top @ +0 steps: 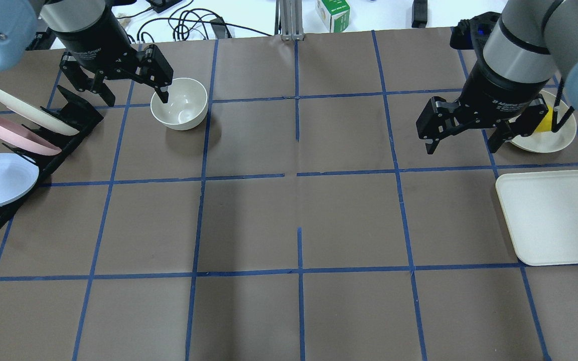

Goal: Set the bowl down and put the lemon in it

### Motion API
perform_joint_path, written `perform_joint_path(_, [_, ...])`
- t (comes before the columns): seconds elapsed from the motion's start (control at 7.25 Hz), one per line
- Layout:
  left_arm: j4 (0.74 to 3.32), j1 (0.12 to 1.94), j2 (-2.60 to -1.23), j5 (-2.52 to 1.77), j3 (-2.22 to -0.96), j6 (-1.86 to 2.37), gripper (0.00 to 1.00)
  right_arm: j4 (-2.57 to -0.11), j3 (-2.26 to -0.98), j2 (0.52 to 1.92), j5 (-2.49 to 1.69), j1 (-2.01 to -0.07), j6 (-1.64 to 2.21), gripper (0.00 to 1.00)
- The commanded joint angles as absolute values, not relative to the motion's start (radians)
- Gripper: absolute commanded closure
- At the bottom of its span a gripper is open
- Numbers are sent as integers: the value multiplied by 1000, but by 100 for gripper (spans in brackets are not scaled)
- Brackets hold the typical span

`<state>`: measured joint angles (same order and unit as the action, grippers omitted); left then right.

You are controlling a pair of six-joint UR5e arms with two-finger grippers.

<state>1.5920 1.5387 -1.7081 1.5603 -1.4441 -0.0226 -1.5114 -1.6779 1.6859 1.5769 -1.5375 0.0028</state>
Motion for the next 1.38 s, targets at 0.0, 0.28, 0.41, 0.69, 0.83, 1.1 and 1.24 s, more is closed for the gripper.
perform_joint_path(0.0, [1550,1504,-1788,1557,-1491,-32,0,-1523,-1681,1681,1572,-1481,-3,0])
perform_joint_path(0.28, [1404,1496,-1915,1568,-1506,-41,0,-1552,-1683,1665,1572,-1380,-110,0])
perform_joint_path(0.41, [1332,1485,-1974,1568,-1506,-41,0,-1583,-1681,1642,1569,-1305,-167,0])
perform_joint_path(0.69, [1133,1401,-2087,1568,-1494,-182,0,-1722,-1674,1551,1572,-1198,-305,0])
perform_joint_path(0.83, [1062,1360,-2139,1568,-1482,-189,0,-1791,-1667,1495,1571,-1162,-366,0])
perform_joint_path(1.1, [955,1359,-2171,1566,-1482,-179,0,-1938,-1652,1396,1571,-1128,-457,0])
perform_joint_path(1.24, [912,1359,-2174,1559,-1480,-173,0,-1969,-1623,1344,1569,-1126,-463,0])
